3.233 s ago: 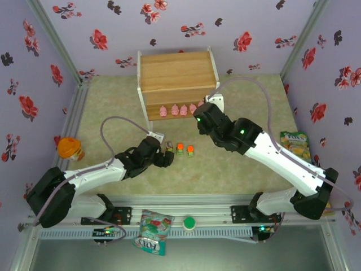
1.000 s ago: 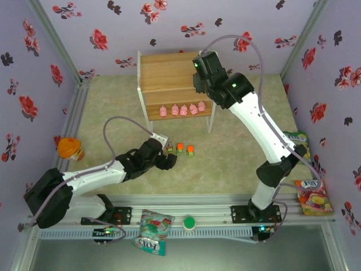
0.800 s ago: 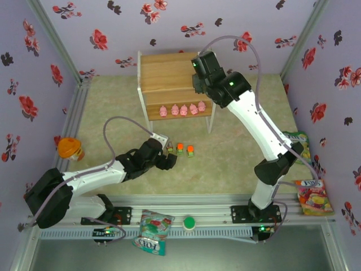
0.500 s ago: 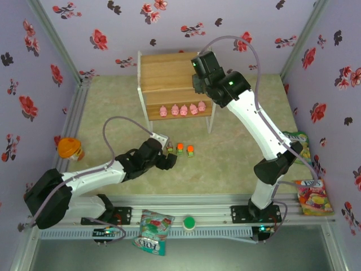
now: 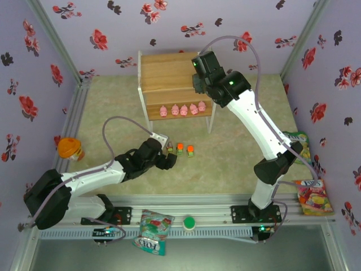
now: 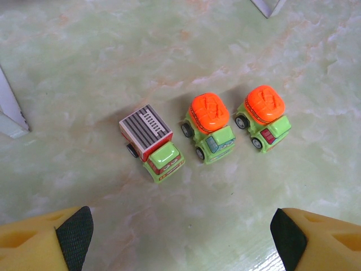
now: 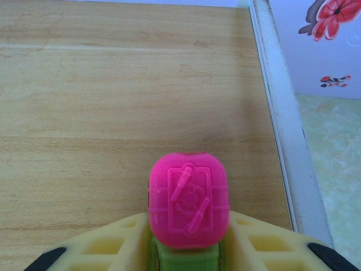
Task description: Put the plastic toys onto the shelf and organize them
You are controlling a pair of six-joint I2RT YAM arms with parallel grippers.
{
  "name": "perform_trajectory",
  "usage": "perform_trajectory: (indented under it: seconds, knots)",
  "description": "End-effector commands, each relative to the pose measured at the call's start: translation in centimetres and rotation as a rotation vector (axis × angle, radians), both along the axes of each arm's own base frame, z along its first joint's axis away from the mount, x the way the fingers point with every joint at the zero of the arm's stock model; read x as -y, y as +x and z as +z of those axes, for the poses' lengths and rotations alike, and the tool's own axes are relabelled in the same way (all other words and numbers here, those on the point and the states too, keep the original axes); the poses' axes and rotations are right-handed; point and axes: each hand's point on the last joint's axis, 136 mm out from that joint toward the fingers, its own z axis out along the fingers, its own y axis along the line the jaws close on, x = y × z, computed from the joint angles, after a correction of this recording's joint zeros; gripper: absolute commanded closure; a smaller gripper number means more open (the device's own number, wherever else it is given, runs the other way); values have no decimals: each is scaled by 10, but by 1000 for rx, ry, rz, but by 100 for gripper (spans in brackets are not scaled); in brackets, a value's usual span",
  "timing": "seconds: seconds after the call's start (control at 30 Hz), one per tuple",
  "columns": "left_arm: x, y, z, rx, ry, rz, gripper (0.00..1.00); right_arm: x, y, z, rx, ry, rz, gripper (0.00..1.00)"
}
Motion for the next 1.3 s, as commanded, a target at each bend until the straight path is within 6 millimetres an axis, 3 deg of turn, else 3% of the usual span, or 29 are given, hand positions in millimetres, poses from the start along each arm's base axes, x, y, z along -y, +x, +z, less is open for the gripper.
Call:
perform_trajectory:
  seconds: [0.0, 0.37, 0.93, 1.27]
  knots:
    - [5, 2, 16, 41, -19, -16, 13, 1, 5, 0, -3, -14, 4, 63]
    - [5, 2, 16, 42, -20, -17, 13, 3, 5, 4, 7, -20, 0, 61]
    - [5, 2, 17, 43, -22, -16, 13, 13, -1, 28, 50, -23, -11, 56]
    - [5, 3, 16, 41, -21, -14, 13, 15, -18, 50, 91, -3, -3, 56]
